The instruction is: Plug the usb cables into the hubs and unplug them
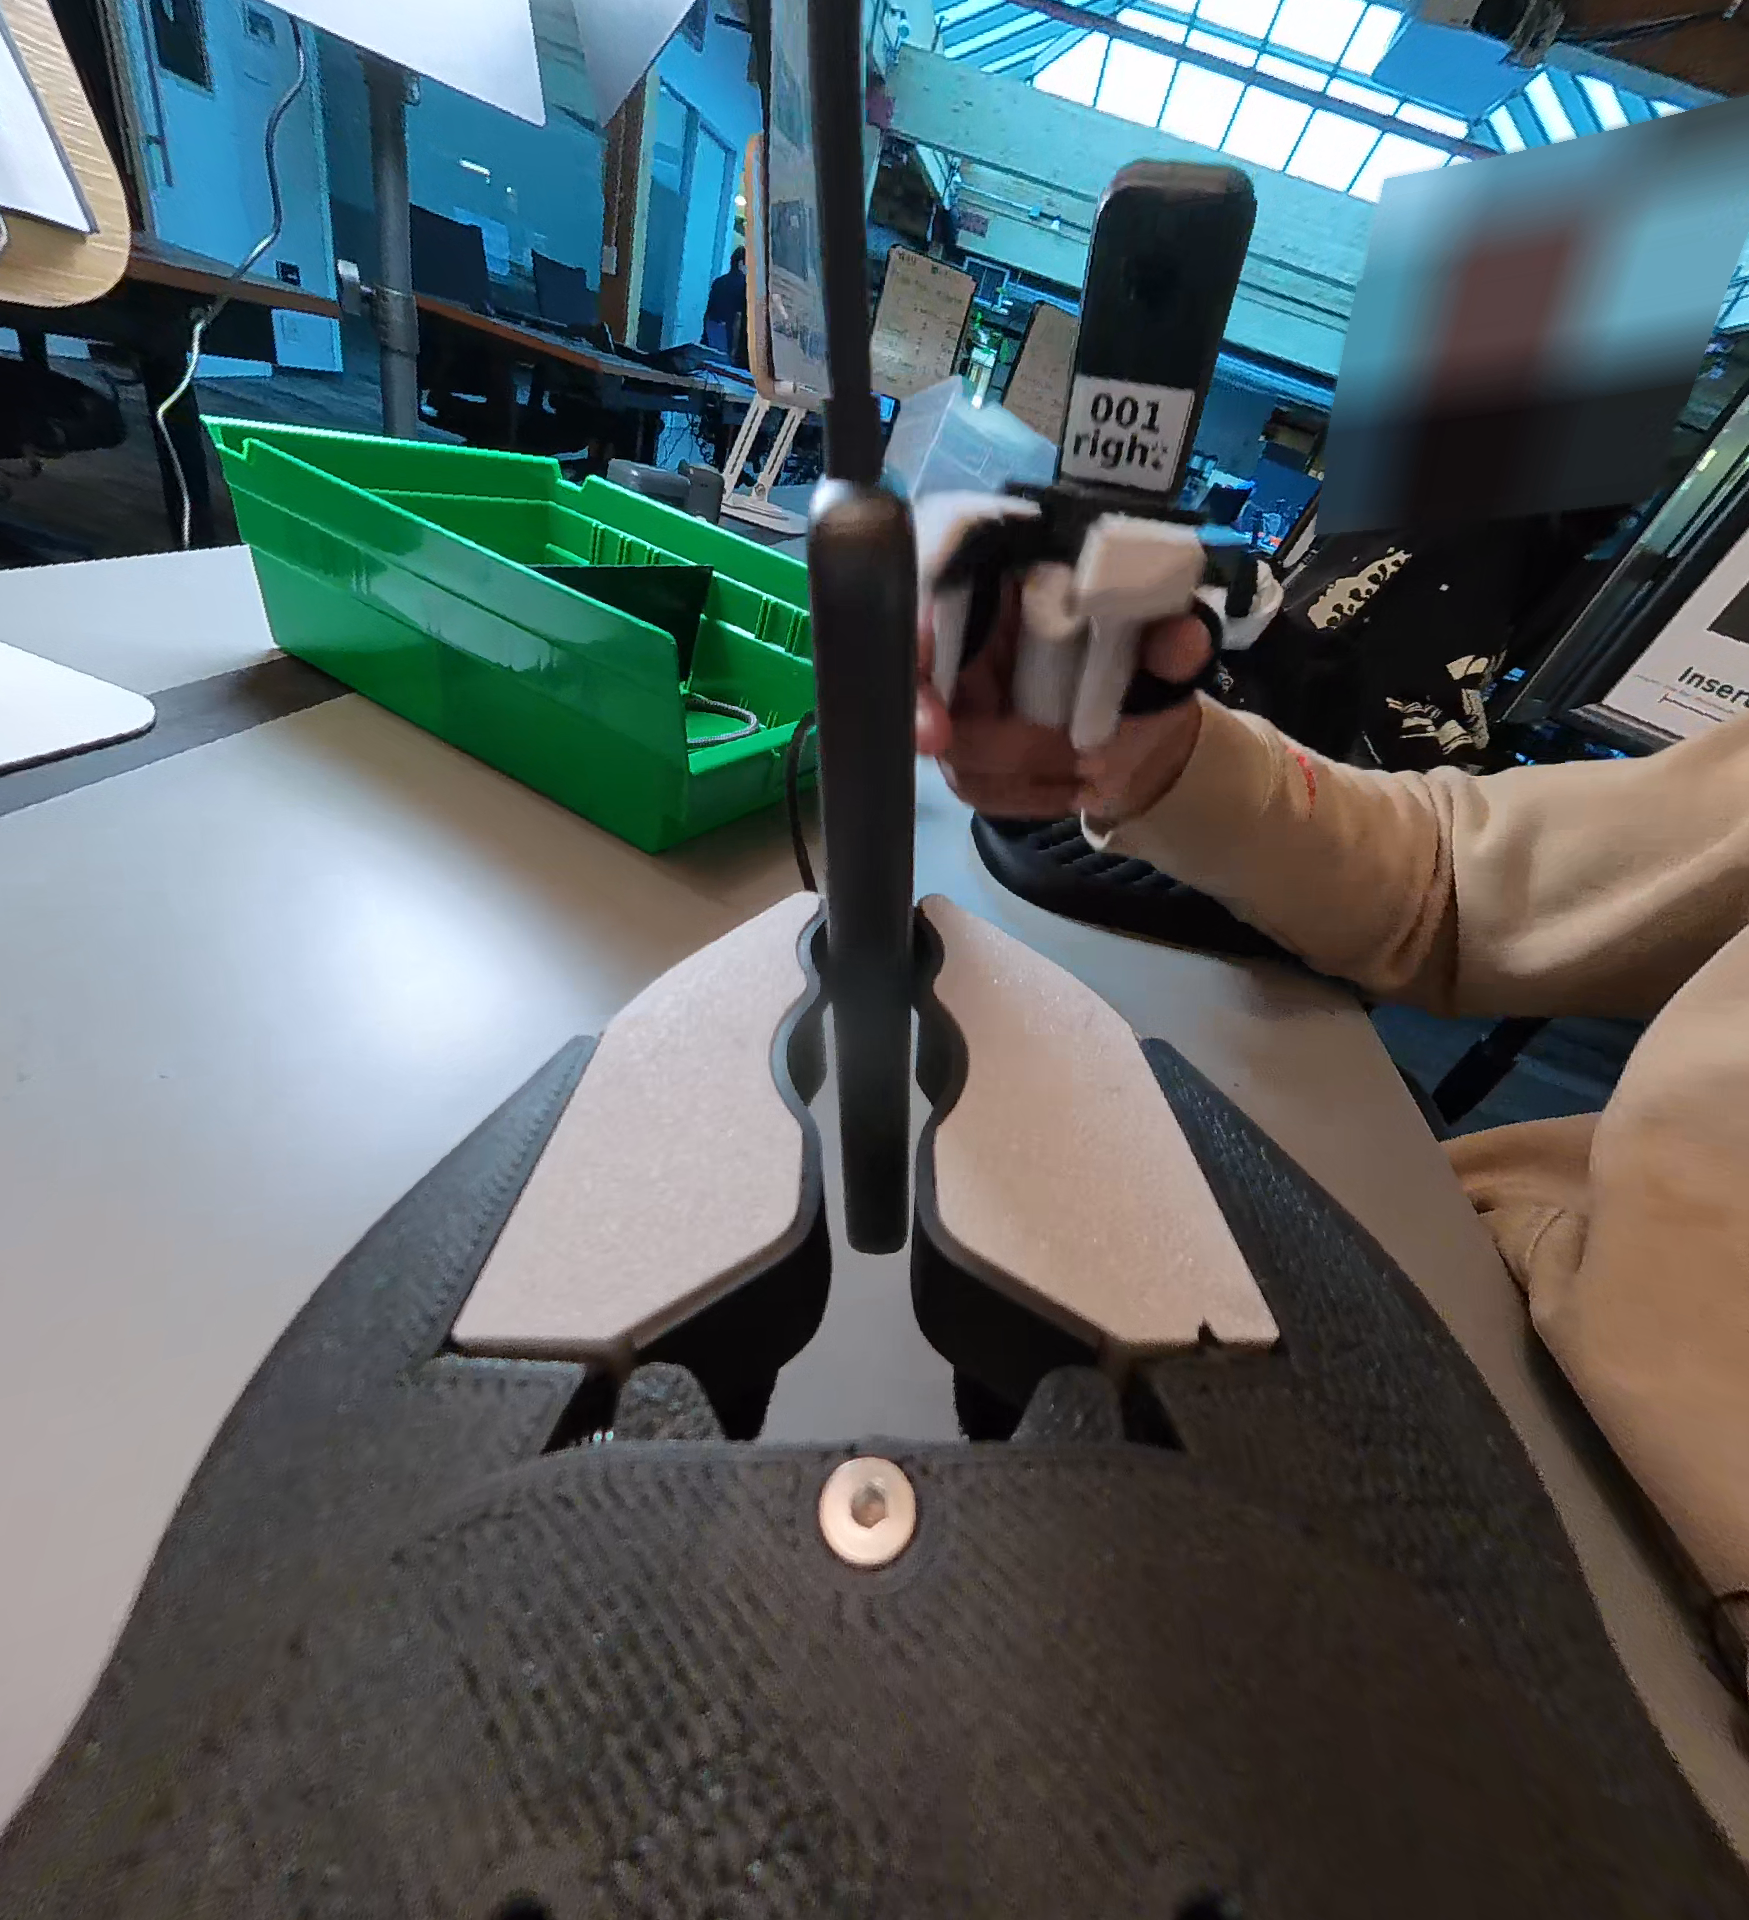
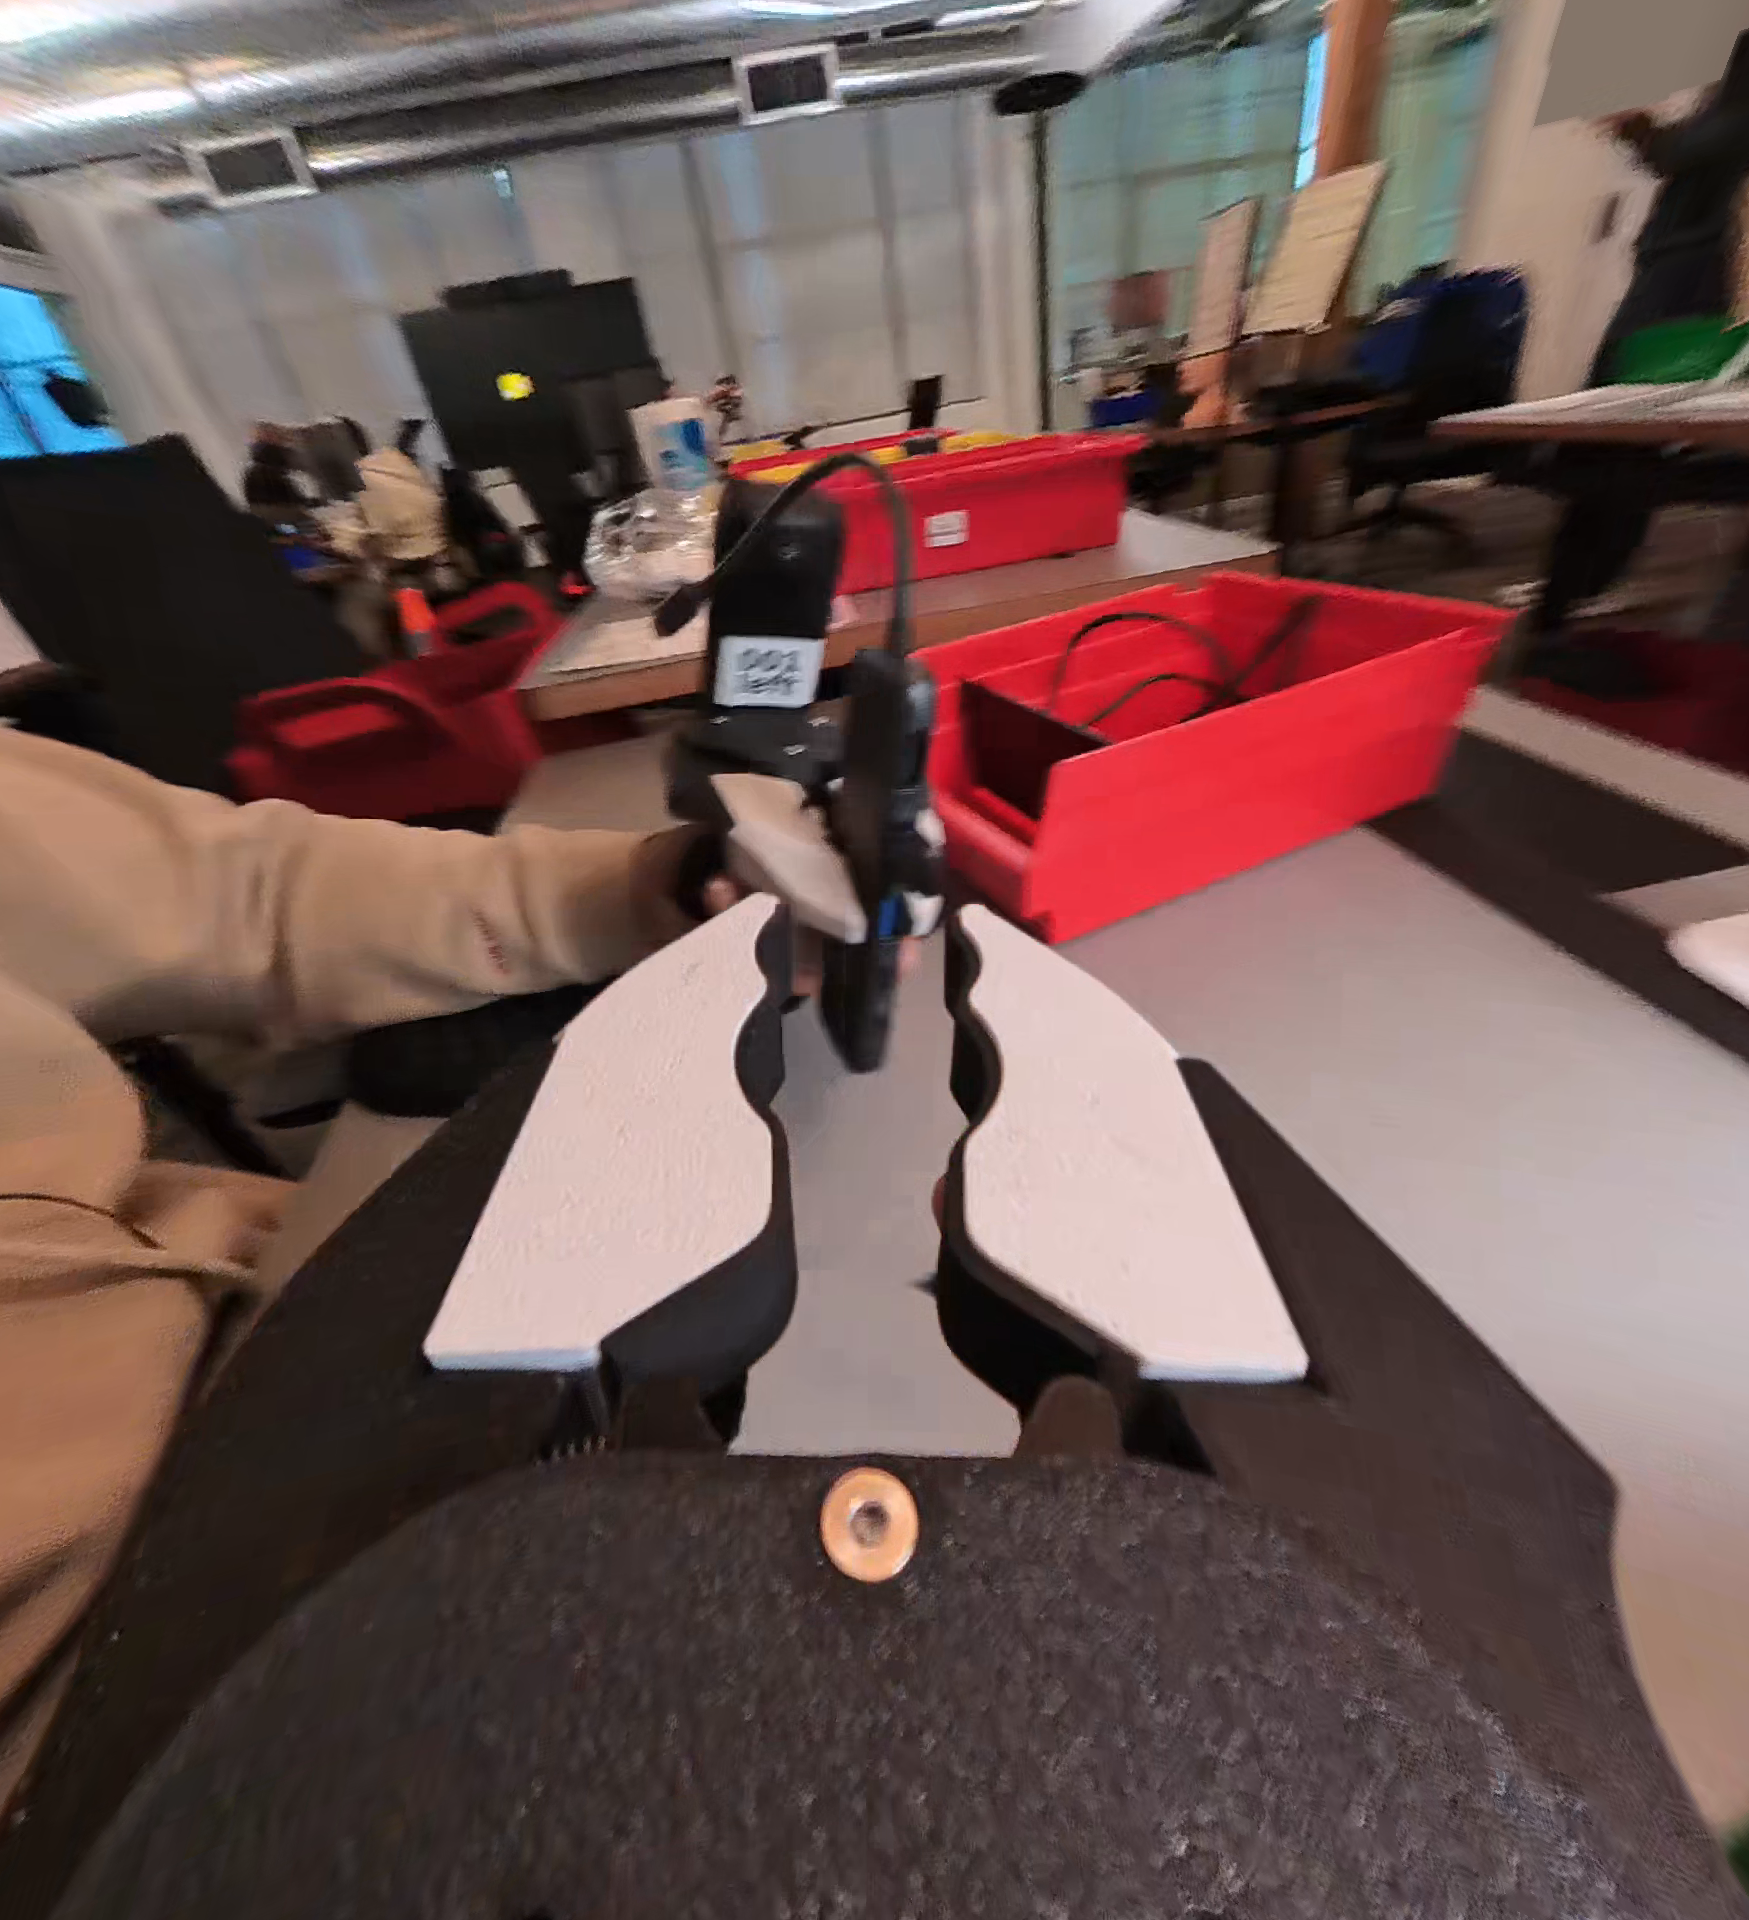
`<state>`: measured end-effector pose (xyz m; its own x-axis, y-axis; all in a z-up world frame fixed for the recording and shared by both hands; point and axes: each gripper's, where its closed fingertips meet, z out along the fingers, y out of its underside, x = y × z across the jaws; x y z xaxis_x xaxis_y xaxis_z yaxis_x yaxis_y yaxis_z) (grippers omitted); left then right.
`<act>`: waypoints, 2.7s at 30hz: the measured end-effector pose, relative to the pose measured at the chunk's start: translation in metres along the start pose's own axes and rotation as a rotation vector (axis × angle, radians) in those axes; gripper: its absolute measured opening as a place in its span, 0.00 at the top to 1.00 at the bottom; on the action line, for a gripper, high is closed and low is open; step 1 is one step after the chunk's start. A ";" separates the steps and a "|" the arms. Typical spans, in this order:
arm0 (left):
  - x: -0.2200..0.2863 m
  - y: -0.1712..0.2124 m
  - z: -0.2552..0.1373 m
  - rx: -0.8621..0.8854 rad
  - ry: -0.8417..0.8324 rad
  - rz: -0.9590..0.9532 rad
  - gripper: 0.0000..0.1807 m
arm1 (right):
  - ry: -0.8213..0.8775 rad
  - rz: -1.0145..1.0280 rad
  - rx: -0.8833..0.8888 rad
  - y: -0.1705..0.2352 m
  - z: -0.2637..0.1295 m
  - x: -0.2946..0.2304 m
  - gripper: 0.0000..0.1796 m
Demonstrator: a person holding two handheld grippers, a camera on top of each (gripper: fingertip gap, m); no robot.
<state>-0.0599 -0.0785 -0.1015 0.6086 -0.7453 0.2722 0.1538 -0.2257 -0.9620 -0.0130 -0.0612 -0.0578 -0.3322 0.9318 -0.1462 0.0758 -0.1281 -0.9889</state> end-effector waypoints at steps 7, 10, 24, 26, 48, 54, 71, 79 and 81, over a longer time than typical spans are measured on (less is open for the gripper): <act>0.019 -0.008 0.003 0.045 0.077 0.018 0.93 | 0.010 0.086 0.021 0.037 0.037 -0.018 0.82; 0.032 -0.009 0.006 0.052 0.127 0.038 0.93 | 0.035 0.102 0.068 0.027 0.030 -0.013 0.80; 0.059 0.021 0.025 -0.106 0.251 0.035 0.93 | -0.080 0.027 0.060 0.026 0.022 -0.039 0.95; 0.061 0.021 0.024 -0.105 0.261 0.041 0.93 | -0.108 0.037 0.064 0.026 0.021 -0.042 0.96; 0.063 -0.006 0.013 -0.020 0.211 0.080 0.93 | -0.176 0.183 0.155 0.021 0.021 -0.045 0.96; 0.059 0.002 0.008 -0.108 0.234 0.021 0.93 | -0.179 0.134 0.079 0.028 0.020 -0.045 0.92; 0.066 0.012 0.014 -0.184 0.214 0.104 0.93 | -0.190 0.058 0.037 0.035 0.022 -0.049 0.96; 0.076 -0.004 0.015 -0.190 0.234 0.096 0.93 | -0.211 -0.049 0.008 0.017 0.017 -0.056 0.96; 0.077 -0.008 0.015 -0.175 0.229 0.077 0.93 | -0.203 -0.048 0.034 0.011 0.015 -0.055 0.96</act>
<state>-0.0024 -0.1243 -0.0730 0.4190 -0.8821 0.2154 -0.0350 -0.2528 -0.9669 -0.0077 -0.1191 -0.0610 -0.5176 0.8500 -0.0980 0.0245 -0.0997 -0.9947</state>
